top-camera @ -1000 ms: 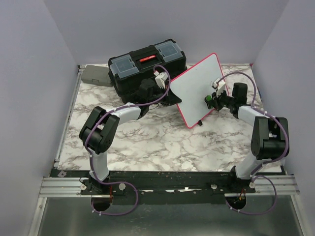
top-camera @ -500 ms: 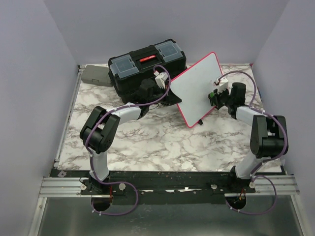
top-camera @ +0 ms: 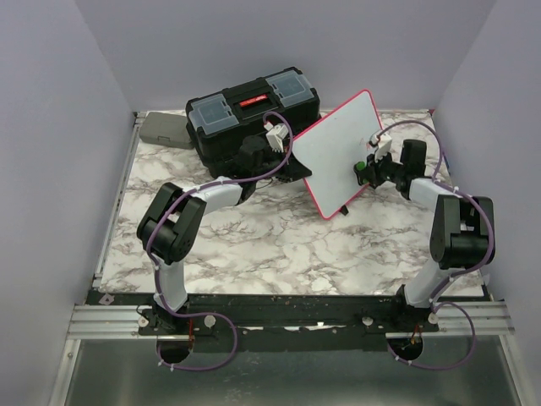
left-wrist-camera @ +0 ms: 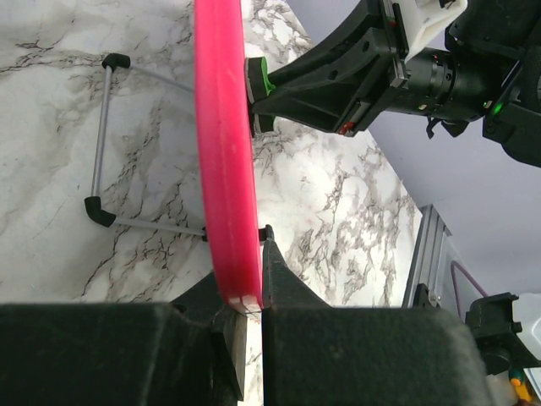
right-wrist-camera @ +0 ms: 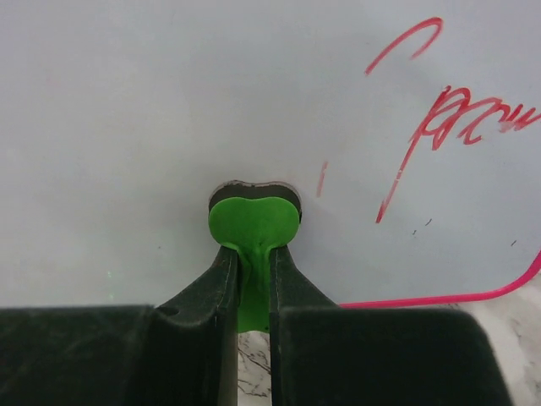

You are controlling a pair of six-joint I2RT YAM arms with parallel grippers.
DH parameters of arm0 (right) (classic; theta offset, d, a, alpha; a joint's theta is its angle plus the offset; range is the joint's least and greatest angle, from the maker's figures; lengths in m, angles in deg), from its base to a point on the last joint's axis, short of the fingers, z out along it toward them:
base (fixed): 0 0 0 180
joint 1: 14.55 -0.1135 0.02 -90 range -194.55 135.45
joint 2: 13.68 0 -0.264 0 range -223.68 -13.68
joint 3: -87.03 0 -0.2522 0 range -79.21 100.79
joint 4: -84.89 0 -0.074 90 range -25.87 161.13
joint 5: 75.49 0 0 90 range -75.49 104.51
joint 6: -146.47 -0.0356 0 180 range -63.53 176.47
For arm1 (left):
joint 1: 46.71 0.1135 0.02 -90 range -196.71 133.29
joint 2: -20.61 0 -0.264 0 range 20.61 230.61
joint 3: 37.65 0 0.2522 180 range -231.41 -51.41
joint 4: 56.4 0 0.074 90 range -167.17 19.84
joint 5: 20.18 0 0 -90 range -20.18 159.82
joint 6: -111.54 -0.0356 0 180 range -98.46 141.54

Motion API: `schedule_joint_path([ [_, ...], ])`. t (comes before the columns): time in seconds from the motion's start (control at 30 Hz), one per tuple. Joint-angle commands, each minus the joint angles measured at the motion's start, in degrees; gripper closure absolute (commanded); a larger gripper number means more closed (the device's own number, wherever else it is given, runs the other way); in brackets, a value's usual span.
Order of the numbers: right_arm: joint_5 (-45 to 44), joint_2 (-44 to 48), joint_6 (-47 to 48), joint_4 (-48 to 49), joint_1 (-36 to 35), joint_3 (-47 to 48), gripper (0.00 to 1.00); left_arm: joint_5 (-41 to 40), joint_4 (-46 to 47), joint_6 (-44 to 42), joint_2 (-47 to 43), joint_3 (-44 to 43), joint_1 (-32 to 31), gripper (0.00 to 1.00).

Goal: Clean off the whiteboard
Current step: Erase the whiteboard at the whiteboard stand.

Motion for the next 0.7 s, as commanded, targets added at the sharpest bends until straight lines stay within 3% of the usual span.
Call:
schedule_joint_path([
  [0.0,3.70,0.72,-8.49,5.99,-1.31,-2.24,0.99,8.81,-0.73,1.48,0.91,-0.41,-1.62,1.00],
  [0.13,-19.01,-0.25,-20.18,14.99,-1.24,-2.49,0.99,9.09,-0.98,1.43,0.78,-0.79,-1.60,1.00],
  [0.23,-23.63,-1.59,-21.97,13.48,-0.80,-0.81,0.99,9.20,-1.41,1.17,0.76,-0.89,-1.58,1.00],
  [0.4,-20.80,-2.08,-21.40,10.39,-0.59,0.52,0.99,9.25,-1.12,1.27,1.20,-0.78,-1.60,1.00],
  [0.57,4.53,-4.93,-14.82,-1.96,-0.55,4.57,0.99,9.40,-0.47,1.59,1.55,-0.50,-1.61,1.00],
  [0.67,9.89,-3.83,-14.28,-1.16,-1.42,3.87,0.99,9.59,-0.47,1.50,1.38,-0.41,-1.62,1.00],
])
